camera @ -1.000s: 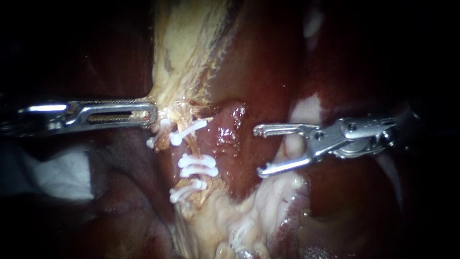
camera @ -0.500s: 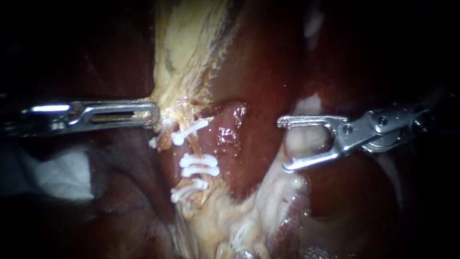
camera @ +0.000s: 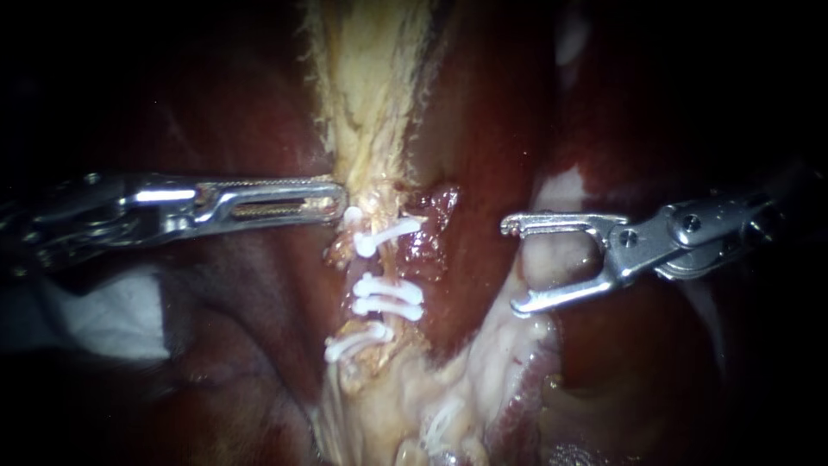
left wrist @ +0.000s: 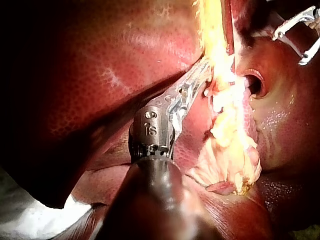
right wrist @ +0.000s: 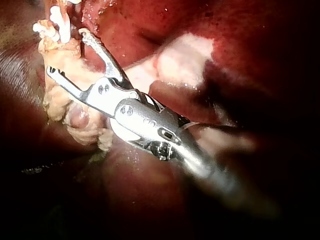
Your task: Going back third clip right tube
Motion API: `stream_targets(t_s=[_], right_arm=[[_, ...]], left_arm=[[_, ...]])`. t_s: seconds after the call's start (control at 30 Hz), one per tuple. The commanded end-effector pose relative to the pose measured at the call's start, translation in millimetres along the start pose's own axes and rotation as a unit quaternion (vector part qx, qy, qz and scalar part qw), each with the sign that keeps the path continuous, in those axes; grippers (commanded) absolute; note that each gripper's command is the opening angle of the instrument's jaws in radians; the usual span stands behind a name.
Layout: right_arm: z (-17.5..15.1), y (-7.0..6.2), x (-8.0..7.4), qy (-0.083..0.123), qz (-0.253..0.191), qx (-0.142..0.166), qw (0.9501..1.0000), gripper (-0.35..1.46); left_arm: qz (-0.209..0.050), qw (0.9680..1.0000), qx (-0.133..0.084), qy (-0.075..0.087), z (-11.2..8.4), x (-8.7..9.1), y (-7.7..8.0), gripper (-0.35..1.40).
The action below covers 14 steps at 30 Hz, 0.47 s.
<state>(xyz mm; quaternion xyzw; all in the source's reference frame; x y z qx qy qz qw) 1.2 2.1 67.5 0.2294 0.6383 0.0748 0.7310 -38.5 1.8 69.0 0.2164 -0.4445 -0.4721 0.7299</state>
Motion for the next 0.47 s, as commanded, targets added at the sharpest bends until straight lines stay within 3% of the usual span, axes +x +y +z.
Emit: stream_targets(t_s=[0.03, 0.47], right_arm=[[0.0, 0.0, 0.1, 0.0, 0.0, 0.0, 1.0, 0.6], [-0.1, -0.1, 0.4, 0.0, 0.001, 0.0, 1.0, 0.6]], left_arm=[[0.0, 1.0, 0.001, 0.001, 0.1, 0.0, -0.1, -0.35], [0.0, 1.0, 0.001, 0.001, -0.1, 0.0, -0.4, -0.35]])
